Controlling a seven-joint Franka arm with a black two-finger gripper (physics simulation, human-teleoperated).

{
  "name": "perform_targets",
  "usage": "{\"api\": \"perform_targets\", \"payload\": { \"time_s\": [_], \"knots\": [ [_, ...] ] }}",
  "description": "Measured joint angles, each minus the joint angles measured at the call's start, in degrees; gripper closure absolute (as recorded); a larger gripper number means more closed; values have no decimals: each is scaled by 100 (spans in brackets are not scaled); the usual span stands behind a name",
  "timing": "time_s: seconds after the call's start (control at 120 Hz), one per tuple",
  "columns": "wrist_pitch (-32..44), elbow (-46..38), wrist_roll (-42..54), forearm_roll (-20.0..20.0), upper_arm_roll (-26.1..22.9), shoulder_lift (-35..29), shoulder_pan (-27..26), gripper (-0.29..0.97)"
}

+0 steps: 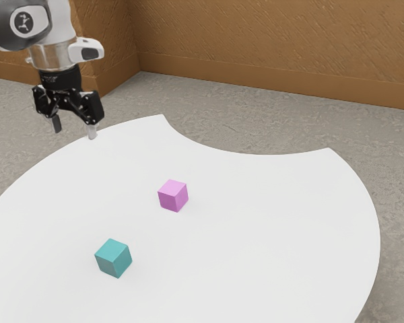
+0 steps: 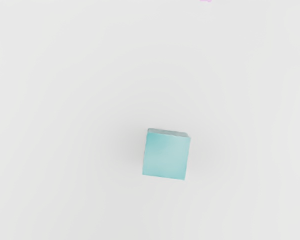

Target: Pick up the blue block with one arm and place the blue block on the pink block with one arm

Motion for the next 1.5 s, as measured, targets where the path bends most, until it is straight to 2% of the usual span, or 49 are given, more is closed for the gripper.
{"api": "perform_targets", "payload": {
  "time_s": [0.233, 0.367, 0.542, 0.7, 0.808, 1.067, 1.2, 1.5],
  "knots": [
    [673, -536, -41, -209, 27, -9, 79, 0],
    [973, -1195, -75, -114, 41, 14, 188, 0],
    [1924, -2253, -123, -49, 42, 210, 268, 0],
    [2886, -2585, -67, -91, 42, 706, 335, 0],
    [3548, -3019, 29, -105, 42, 806, 347, 0],
    [4506, -3200, 419, -130, 42, 1089, 339, 0],
    [4911, -3623, 588, -147, 34, 1089, 355, 0],
    [5326, -3904, 816, -421, -18, 1024, 181, 0]
  ]
}}
